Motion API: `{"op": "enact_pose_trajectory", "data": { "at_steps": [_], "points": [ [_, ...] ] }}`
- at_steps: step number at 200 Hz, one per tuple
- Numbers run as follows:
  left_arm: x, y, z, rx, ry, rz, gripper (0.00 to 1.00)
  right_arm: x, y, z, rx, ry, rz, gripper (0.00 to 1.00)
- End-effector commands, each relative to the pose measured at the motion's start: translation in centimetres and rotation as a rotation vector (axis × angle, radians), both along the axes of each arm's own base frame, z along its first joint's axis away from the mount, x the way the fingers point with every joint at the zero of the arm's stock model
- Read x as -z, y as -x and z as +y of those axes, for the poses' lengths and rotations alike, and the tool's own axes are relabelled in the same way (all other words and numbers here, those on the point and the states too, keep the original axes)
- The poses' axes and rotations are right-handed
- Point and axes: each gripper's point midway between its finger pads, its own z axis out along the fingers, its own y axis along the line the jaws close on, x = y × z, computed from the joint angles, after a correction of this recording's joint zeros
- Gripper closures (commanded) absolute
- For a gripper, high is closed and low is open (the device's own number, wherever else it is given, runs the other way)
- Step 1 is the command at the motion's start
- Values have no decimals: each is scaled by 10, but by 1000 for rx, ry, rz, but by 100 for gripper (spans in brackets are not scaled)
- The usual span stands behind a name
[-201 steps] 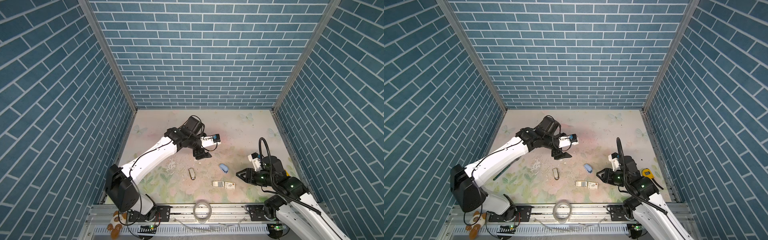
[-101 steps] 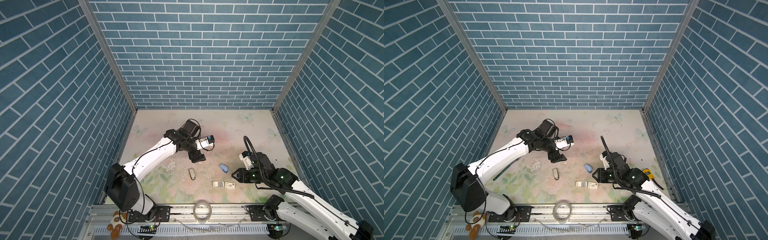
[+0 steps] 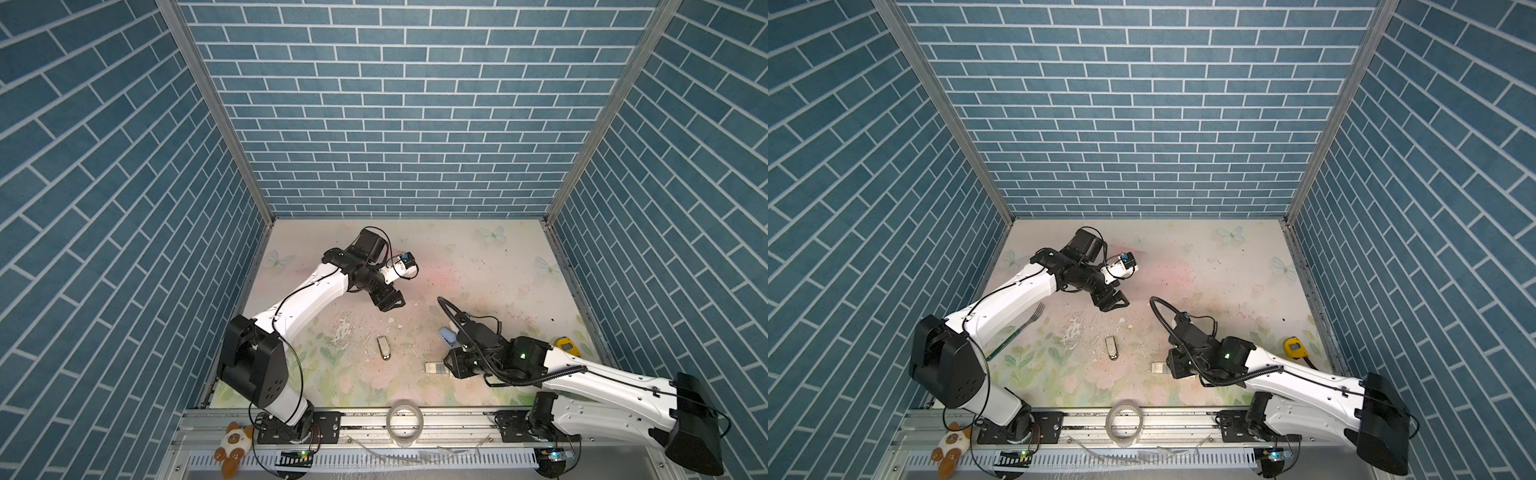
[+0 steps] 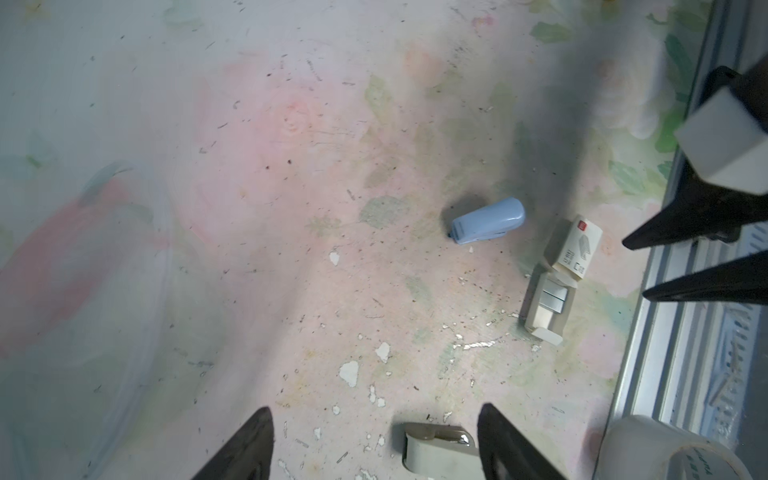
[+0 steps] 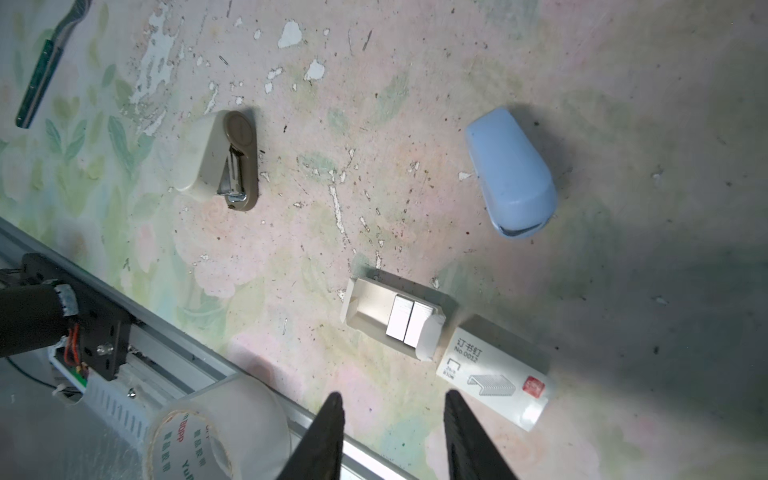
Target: Load the staples into the stapler
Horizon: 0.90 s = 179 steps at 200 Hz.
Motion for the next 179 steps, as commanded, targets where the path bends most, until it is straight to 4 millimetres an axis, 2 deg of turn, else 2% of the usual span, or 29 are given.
{"op": "enact_pose_trajectory", "data": {
  "at_steps": [1, 30, 82, 125, 179],
  "points": [
    [-9, -10, 9, -85, 66, 6, 21, 0, -7, 13, 99, -30, -18, 59],
    [-12, -9, 11, -58, 68, -34, 21, 10, -2, 20, 113, -13, -12, 59],
    [-3, -4, 8, -50, 94, -11, 22, 25, -3, 35, 107, 9, -1, 62],
    [-2, 3, 7, -34, 118, -15, 22, 35, -2, 27, 121, 62, 18, 65],
    [-3, 9, 6, -11, 131, -11, 22, 33, -1, 30, 100, 53, 11, 66]
  ]
}}
